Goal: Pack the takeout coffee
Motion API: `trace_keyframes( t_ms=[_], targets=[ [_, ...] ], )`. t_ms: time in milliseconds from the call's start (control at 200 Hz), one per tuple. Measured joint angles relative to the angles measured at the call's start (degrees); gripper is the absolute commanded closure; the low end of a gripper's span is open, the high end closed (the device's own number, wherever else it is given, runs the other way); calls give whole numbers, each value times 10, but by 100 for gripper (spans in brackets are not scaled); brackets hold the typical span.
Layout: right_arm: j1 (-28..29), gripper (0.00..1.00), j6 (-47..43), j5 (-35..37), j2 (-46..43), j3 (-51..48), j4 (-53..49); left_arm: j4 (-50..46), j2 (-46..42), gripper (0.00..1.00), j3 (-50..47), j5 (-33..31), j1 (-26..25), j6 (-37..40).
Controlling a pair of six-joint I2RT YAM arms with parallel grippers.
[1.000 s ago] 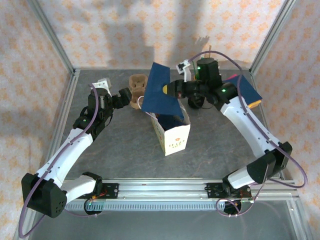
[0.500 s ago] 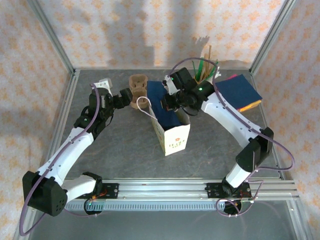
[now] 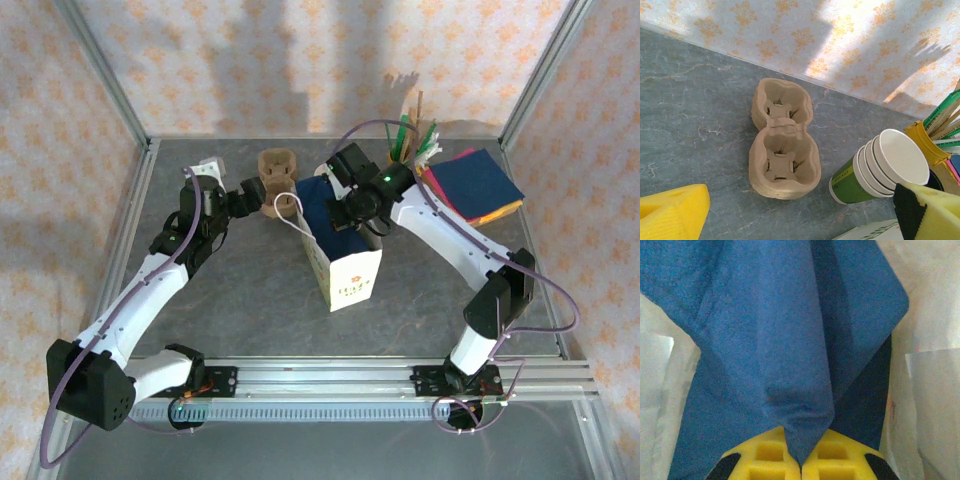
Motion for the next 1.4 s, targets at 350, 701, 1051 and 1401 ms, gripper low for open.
trace_keyframes(
  t_ms=[350, 701, 1051, 1401],
  targets=[
    [12, 84, -8, 22, 16, 6, -18, 0, 0, 4, 0, -1, 0, 1],
    [14, 62, 4, 19, 17, 52, -1, -1, -1, 4, 0, -6, 0, 1],
    [14, 55, 18, 22, 7, 93, 27, -2, -8, 4, -4, -17, 0, 1],
    [-4, 55, 40, 37, -59, 94, 86, -3, -8, 4, -4, -34, 0, 5]
  ],
)
